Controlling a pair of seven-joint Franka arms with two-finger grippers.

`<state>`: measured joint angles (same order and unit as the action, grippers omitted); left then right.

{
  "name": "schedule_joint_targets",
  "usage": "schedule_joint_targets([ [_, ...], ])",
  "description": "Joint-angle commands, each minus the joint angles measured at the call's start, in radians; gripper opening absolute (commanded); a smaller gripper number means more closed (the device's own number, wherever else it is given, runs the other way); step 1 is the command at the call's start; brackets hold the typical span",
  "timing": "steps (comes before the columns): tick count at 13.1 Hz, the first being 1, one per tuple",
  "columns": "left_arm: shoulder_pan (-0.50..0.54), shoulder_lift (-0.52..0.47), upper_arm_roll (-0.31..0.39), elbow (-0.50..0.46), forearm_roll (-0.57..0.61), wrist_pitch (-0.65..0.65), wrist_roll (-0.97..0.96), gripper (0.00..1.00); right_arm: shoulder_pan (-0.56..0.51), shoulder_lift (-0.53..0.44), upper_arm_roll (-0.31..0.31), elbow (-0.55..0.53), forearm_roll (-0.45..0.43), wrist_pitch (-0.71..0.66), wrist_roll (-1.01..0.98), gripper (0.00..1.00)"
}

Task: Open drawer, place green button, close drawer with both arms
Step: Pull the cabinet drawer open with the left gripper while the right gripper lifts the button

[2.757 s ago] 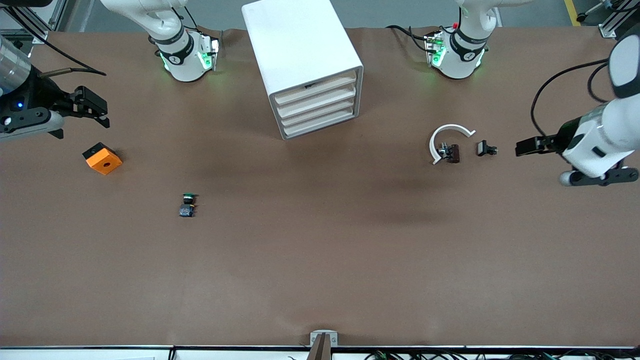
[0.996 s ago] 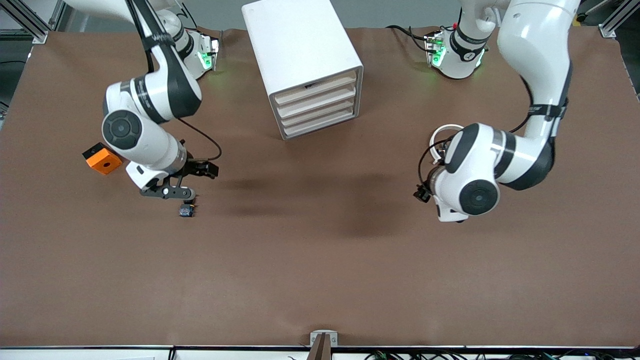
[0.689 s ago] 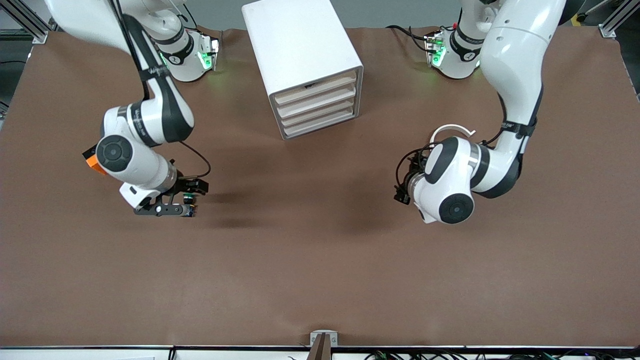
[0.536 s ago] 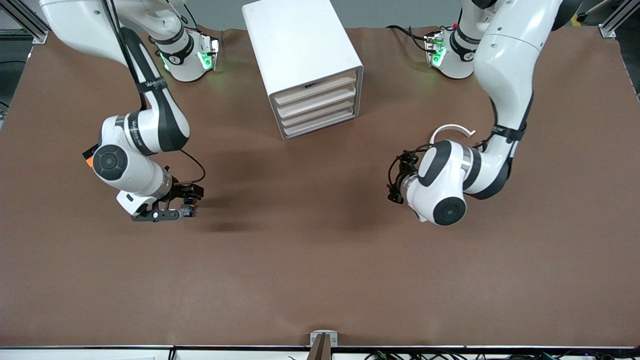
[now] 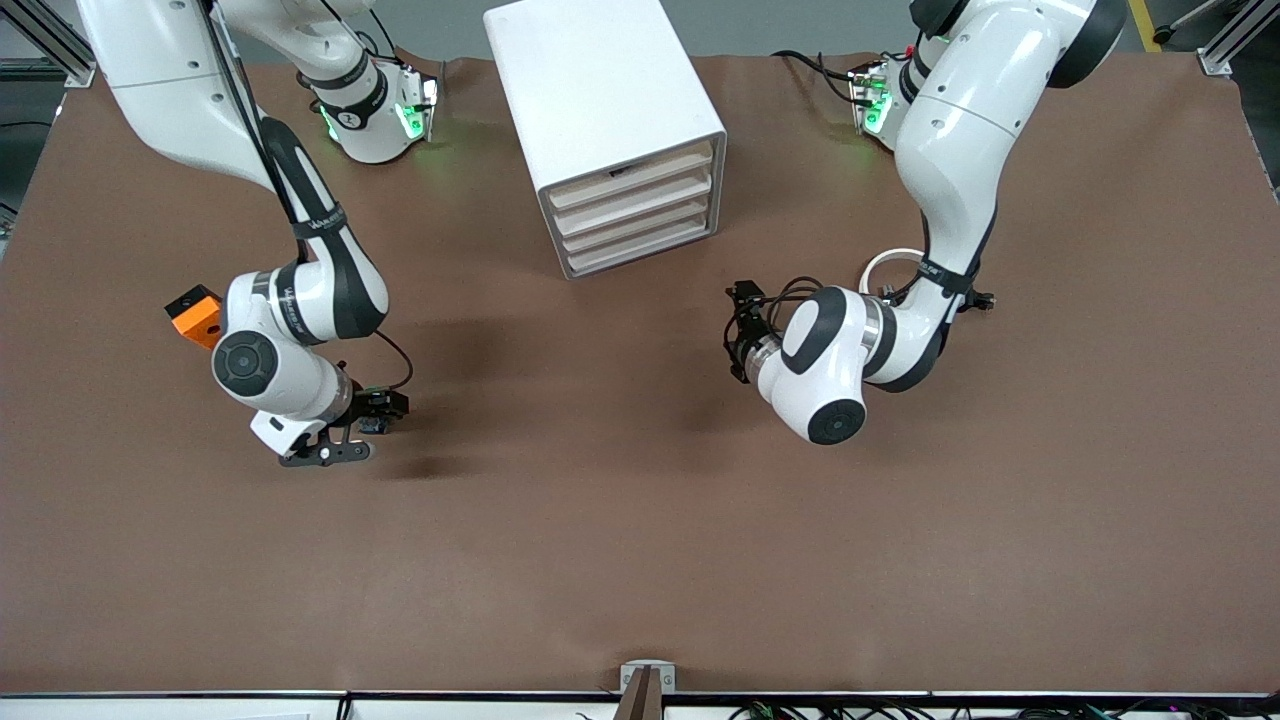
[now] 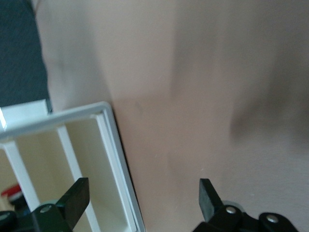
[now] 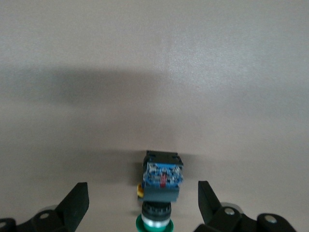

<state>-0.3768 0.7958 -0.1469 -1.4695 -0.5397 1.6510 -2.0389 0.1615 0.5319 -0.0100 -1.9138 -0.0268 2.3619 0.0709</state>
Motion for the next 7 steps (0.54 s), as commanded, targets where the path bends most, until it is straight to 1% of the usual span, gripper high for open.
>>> schedule_joint_targets([
  [1,-0.052,0.022,0.004,0.012,-0.058,-0.023,-0.140,1.00,-0.028,0.045,0.010,0.029,-0.025,0.016,-0.002,1.00],
  [2,-0.071,0.038,0.004,0.014,-0.078,-0.025,-0.186,1.00,-0.037,0.049,0.010,0.027,-0.024,0.016,-0.002,1.00],
  [3,-0.092,0.046,0.004,0.014,-0.103,-0.027,-0.222,0.96,-0.046,0.051,0.010,0.025,-0.024,0.013,0.000,1.00],
  [4,-0.100,0.054,0.004,0.012,-0.123,-0.033,-0.243,0.85,-0.051,0.053,0.012,0.024,-0.018,0.011,0.009,1.00],
  [7,-0.128,0.071,0.004,0.012,-0.207,-0.054,-0.271,0.66,-0.049,0.060,0.012,0.021,-0.004,0.005,0.018,1.00],
])
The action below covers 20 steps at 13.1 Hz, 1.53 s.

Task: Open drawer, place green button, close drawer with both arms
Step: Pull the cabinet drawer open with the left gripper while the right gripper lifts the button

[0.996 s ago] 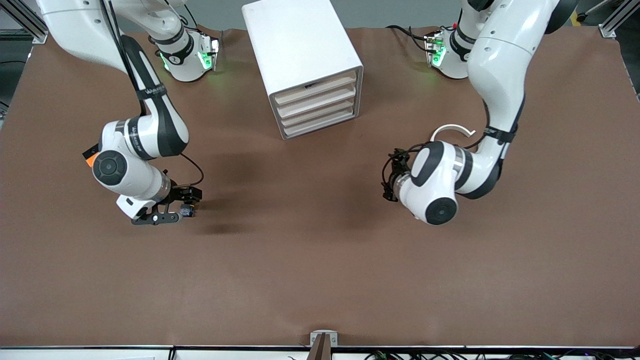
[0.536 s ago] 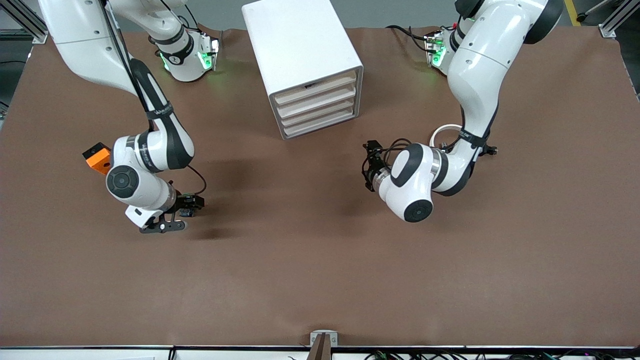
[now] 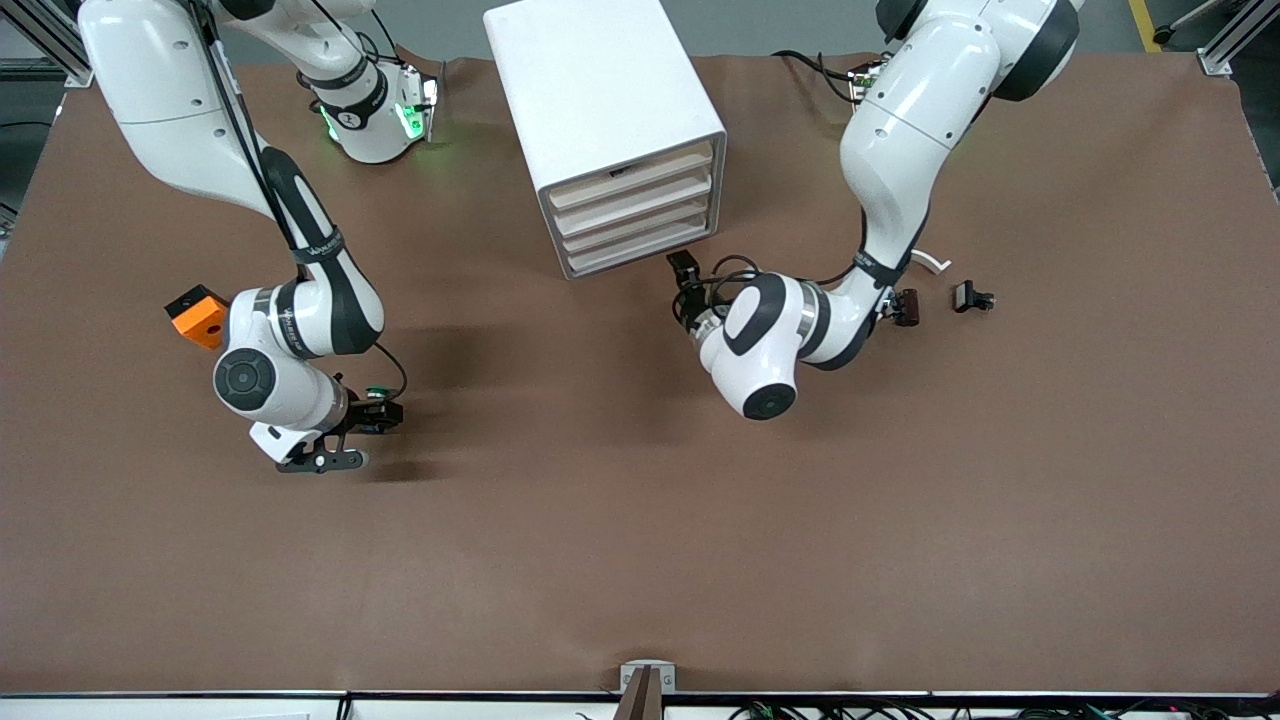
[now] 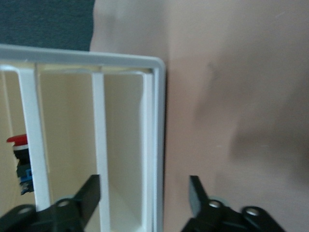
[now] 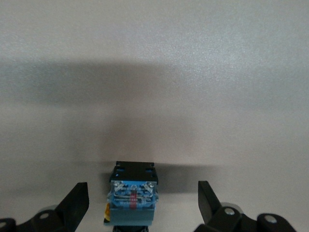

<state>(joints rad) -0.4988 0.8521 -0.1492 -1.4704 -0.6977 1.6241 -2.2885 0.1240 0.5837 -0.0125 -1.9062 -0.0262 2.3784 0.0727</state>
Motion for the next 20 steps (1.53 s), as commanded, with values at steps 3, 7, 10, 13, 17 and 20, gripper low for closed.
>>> schedule_joint_targets([
  [3,-0.055,0.030,0.007,0.013,-0.095,-0.038,-0.026,0.60,-0.009,0.010,0.014,0.012,0.000,-0.015,0.016,0.69],
  [7,-0.087,0.036,0.005,0.012,-0.146,-0.084,-0.067,0.60,-0.004,0.010,0.014,0.013,0.000,-0.021,0.016,0.36],
  [10,-0.103,0.036,0.005,0.010,-0.146,-0.095,-0.063,0.53,-0.001,0.008,0.016,0.019,0.000,-0.033,0.015,0.33],
  [13,-0.127,0.045,0.007,0.013,-0.146,-0.090,-0.022,0.53,0.005,-0.001,0.017,0.029,0.000,-0.083,0.018,0.32],
  [17,-0.172,0.058,0.010,0.013,-0.137,-0.081,-0.019,0.50,0.037,-0.040,0.022,0.061,0.000,-0.220,0.102,0.33],
  [20,-0.164,0.065,0.016,0.016,-0.138,-0.076,-0.020,0.13,0.086,-0.096,0.022,0.061,0.000,-0.307,0.211,0.33],
])
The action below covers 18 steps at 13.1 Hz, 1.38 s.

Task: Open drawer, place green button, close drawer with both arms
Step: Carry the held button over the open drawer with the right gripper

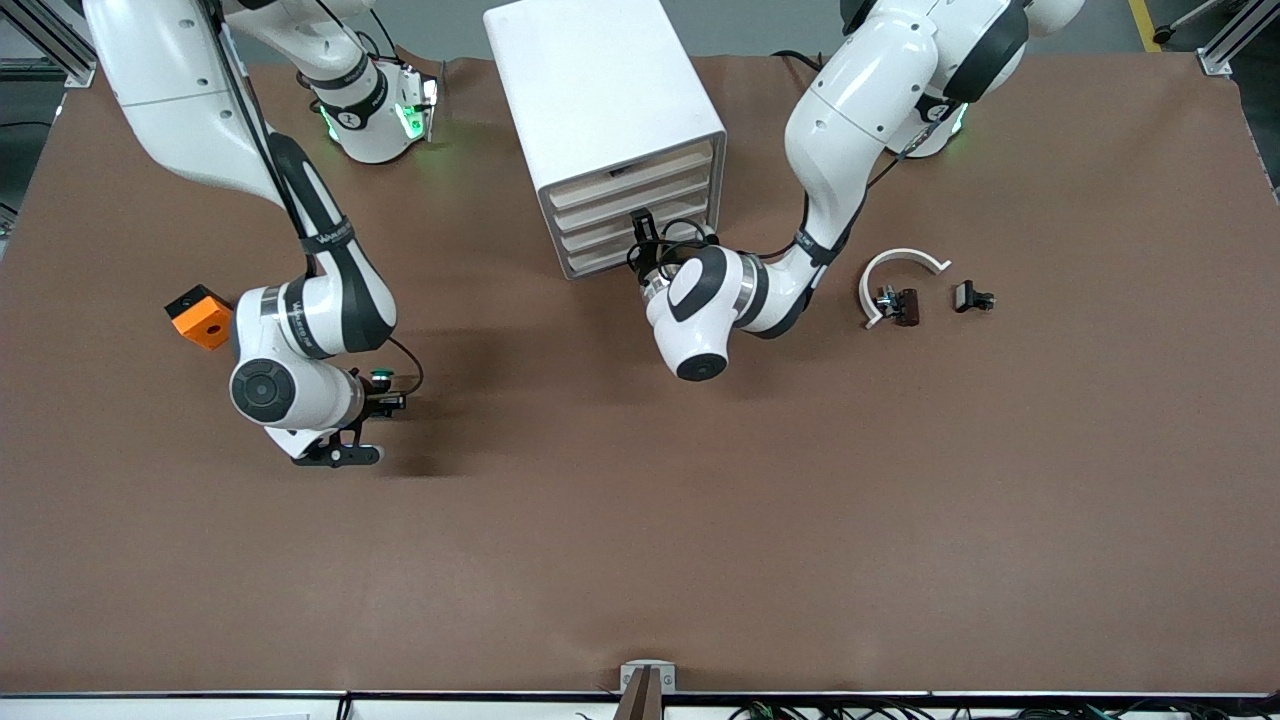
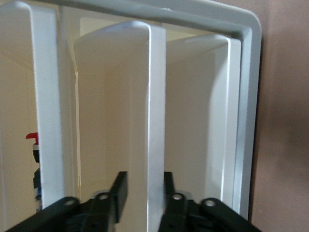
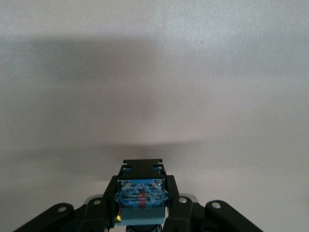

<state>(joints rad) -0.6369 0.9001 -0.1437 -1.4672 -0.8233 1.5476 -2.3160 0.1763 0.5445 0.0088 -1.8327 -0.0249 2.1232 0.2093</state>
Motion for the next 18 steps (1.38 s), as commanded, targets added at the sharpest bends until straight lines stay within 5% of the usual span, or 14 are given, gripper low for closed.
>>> schedule_joint_targets([
  [1,-0.021,0.017,0.013,0.014,-0.013,0.002,0.007,0.02,0.046,-0.073,0.000,-0.014,-0.001,-0.078,0.108,0.33],
  [6,-0.006,0.016,0.050,0.021,-0.013,0.022,0.006,0.00,0.161,-0.156,0.002,-0.013,0.000,-0.199,0.333,0.33],
  [11,0.040,0.013,0.128,0.073,-0.017,0.028,0.001,0.00,0.366,-0.244,0.014,0.016,0.003,-0.288,0.762,0.35],
  [14,0.088,0.016,0.130,0.094,-0.017,0.075,0.010,0.02,0.468,-0.235,0.013,0.071,0.159,-0.298,0.993,0.35],
  [15,0.104,0.016,0.128,0.100,-0.017,0.094,0.032,0.11,0.501,-0.235,0.011,0.090,0.202,-0.295,1.060,0.35],
  [17,0.118,0.016,0.128,0.106,-0.017,0.100,0.055,0.45,0.563,-0.221,0.011,0.134,0.215,-0.284,1.212,0.35],
  [18,0.121,0.013,0.130,0.113,-0.017,0.100,0.075,0.49,0.581,-0.204,0.011,0.154,0.215,-0.269,1.273,0.35],
])
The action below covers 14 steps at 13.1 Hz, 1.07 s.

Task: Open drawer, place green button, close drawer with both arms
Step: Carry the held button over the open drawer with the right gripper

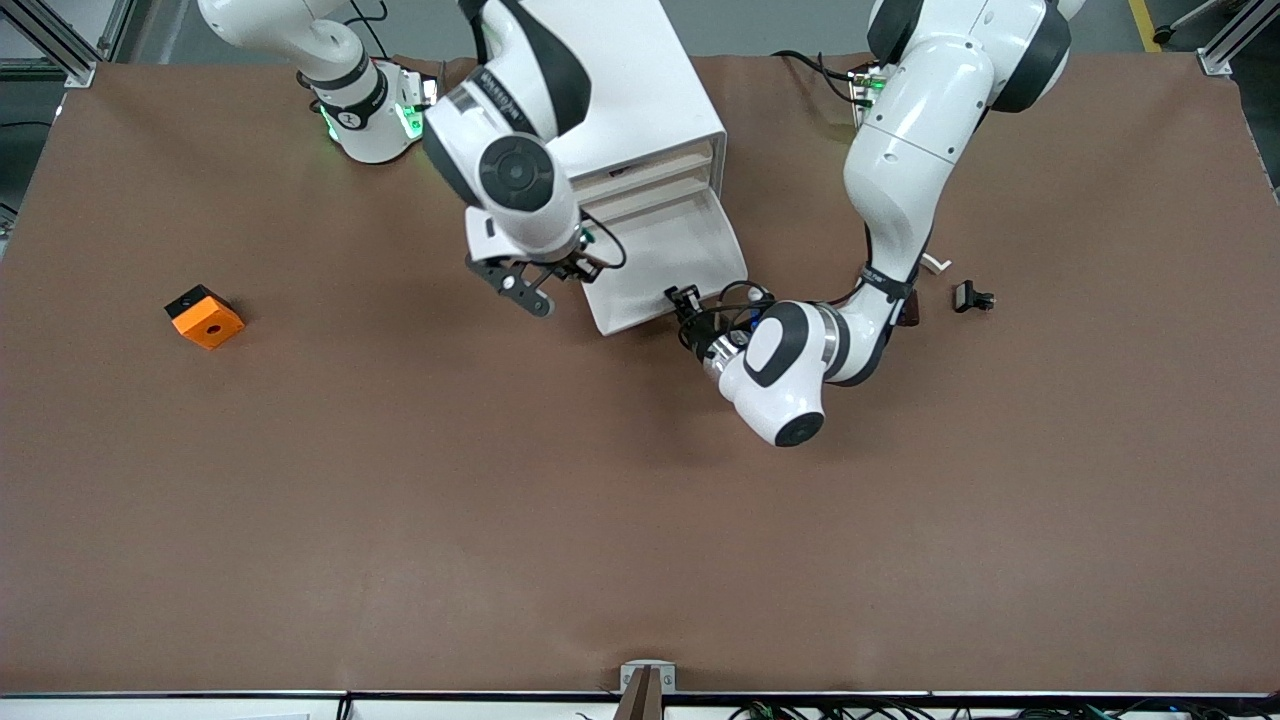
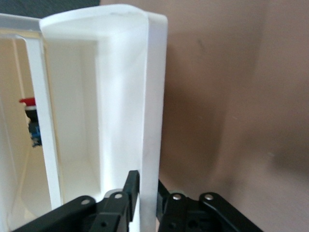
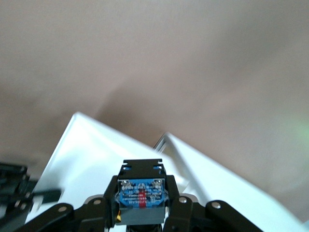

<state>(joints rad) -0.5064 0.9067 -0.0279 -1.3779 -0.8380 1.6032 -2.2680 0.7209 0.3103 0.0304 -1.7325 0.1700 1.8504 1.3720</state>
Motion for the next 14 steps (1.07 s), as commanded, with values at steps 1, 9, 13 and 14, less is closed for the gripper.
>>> schedule_joint_targets([
  [1,0.006,0.004,0.013,0.028,-0.003,0.044,0.044,0.82,0.054,0.039,-0.010,0.057,0.022,0.028,0.165,0.35],
  [9,0.034,-0.057,0.181,0.157,0.013,0.050,0.171,1.00,0.124,0.153,-0.012,0.053,0.014,0.213,0.374,0.35],
  [13,0.042,-0.133,0.321,0.177,0.011,0.057,0.353,1.00,0.138,0.200,-0.012,0.056,0.016,0.242,0.374,0.35],
  [14,0.042,-0.153,0.356,0.177,0.013,0.057,0.392,1.00,0.138,0.207,-0.012,0.056,0.017,0.253,0.374,0.35],
])
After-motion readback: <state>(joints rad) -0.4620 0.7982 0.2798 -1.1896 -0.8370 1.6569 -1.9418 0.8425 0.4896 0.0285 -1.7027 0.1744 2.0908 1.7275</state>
